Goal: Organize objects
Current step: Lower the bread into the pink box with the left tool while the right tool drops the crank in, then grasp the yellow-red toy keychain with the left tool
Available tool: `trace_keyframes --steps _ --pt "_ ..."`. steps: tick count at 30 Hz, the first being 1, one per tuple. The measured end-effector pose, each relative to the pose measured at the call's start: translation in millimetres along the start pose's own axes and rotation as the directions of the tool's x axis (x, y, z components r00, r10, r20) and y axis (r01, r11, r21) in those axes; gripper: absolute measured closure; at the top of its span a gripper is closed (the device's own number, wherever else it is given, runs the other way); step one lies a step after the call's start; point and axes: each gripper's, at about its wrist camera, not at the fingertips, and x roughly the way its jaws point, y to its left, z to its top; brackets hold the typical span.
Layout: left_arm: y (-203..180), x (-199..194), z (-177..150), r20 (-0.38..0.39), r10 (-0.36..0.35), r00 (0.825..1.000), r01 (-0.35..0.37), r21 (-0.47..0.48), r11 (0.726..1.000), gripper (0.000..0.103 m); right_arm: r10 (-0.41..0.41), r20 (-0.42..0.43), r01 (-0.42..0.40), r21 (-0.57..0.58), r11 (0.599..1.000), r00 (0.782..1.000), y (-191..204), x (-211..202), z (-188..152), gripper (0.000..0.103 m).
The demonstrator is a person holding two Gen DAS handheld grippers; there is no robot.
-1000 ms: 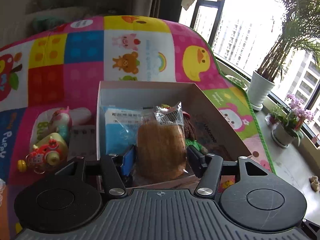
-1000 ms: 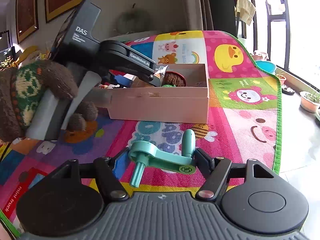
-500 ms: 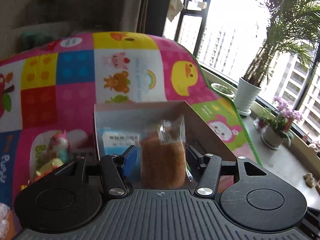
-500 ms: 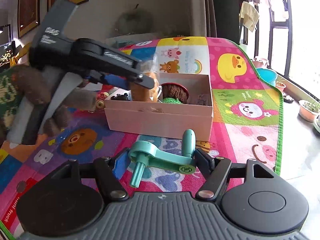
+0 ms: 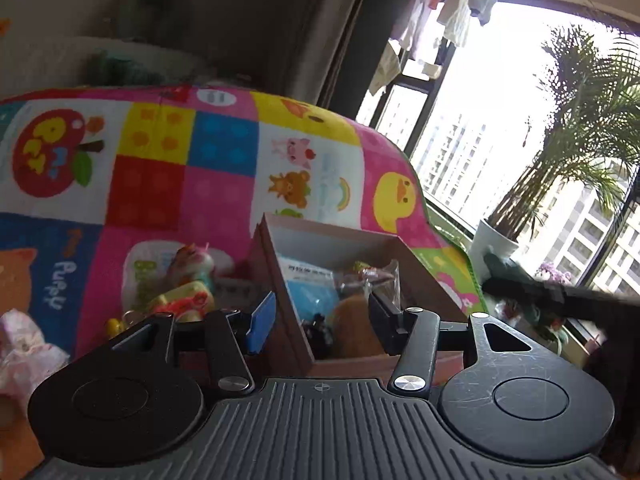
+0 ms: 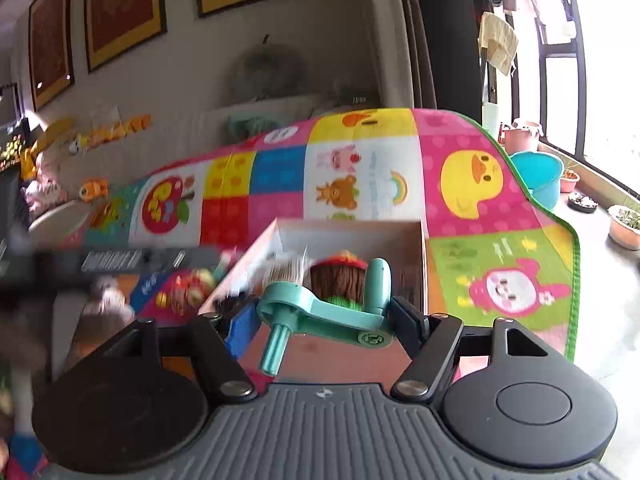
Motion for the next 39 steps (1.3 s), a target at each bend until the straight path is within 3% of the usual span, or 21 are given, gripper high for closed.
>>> trace_keyframes --steps 3,4,8,11,15,19,22,25,27,31,33,37,39 --pt "9 -18 -12 -0.026 0.004 1.0 -0.004 0.028 1.0 0.047 -0.029 -0.001 0.029 0.107 0.994 1.0 -16 44 50 0.031" --pt "13 -23 -16 -0.03 0.018 0.999 -0.016 0.042 0.999 0.047 -0.012 -0.022 0.015 0.131 0.991 1.0 -22 60 63 0.025" --pt "35 -31 -31 -0.047 0.078 0.996 -0.075 0.058 0.995 0.047 -0.01 -0.038 0.019 0.231 0.973 0.999 -40 81 78 0.019" --pt "53 -26 -35 -0.062 0.101 0.993 -0.101 0.004 0.995 0.047 -0.038 -0.01 0.039 0.235 0.971 0.999 -40 68 63 0.009" --pt "61 -16 -28 -0.035 0.113 0.993 -0.114 -0.026 0.993 0.047 -0.104 0.004 0.103 0.095 0.99 0.995 -20 45 26 0.009" --pt "65 10 -10 -0.027 0.147 0.989 -0.148 -0.008 0.989 0.047 -0.123 0.017 0.124 -0.08 0.989 0.992 5 21 -20 0.007" --pt "63 31 3 -0.006 0.197 0.98 -0.197 0.039 0.98 0.047 -0.102 -0.005 0.1 -0.144 0.985 0.995 21 9 -49 0.007" --pt "62 54 15 -0.015 0.2 0.98 -0.197 0.107 0.974 0.047 -0.069 -0.033 0.064 -0.144 0.987 0.997 32 2 -70 0.005" --pt "67 66 23 -0.027 0.212 0.977 -0.208 0.105 0.973 0.047 -0.04 -0.06 0.032 -0.132 0.991 0.997 36 2 -82 0.005" --pt "80 74 26 -0.115 0.09 0.989 -0.083 0.066 0.994 0.048 -0.014 -0.096 0.005 -0.097 0.995 0.995 37 7 -97 0.005" --pt "74 67 19 -0.124 0.056 0.991 -0.039 0.135 0.99 0.048 -0.004 -0.101 -0.002 -0.067 0.998 0.995 34 8 -101 0.005" --pt "61 65 5 -0.13 0.168 0.977 -0.117 0.328 0.937 0.047 0.004 -0.118 -0.007 -0.028 1.0 0.993 28 12 -102 0.004" --pt "64 71 7 -0.139 0.193 0.971 -0.136 0.339 0.931 0.047 0.005 -0.124 -0.009 -0.03 1.0 0.992 29 14 -103 0.004"
